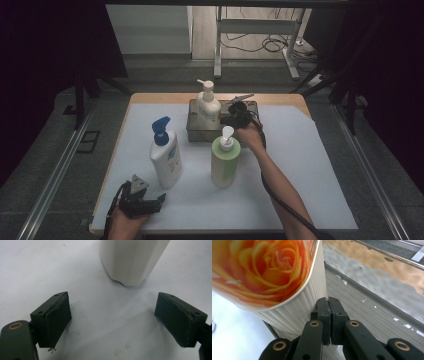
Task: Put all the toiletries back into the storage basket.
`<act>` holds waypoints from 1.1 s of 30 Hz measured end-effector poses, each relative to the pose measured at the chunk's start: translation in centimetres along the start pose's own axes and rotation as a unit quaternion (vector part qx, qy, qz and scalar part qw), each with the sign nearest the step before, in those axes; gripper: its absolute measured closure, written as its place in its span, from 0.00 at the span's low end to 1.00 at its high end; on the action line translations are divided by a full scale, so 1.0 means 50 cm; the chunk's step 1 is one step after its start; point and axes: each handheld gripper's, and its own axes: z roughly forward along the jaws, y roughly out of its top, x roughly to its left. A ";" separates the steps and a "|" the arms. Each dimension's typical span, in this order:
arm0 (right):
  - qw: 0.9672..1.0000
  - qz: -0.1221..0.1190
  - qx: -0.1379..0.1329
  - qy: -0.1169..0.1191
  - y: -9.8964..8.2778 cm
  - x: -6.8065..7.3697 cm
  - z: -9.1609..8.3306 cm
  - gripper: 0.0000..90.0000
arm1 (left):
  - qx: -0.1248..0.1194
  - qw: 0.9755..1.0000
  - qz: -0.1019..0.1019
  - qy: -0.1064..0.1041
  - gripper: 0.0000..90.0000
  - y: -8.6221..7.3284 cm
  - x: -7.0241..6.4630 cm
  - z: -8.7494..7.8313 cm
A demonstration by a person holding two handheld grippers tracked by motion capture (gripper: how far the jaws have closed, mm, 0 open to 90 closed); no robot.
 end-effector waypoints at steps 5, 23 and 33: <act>1.000 0.000 0.003 0.002 0.003 0.003 0.007 0.98 | 0.000 1.000 0.000 0.000 0.15 0.000 0.000 0.000; 1.000 -0.016 0.007 0.014 0.022 0.033 0.031 0.98 | 0.000 1.000 0.000 0.000 0.14 0.000 0.000 0.000; 0.999 -0.026 0.013 0.024 0.027 0.048 0.042 0.97 | 0.001 1.000 0.000 0.000 0.14 0.000 0.000 0.000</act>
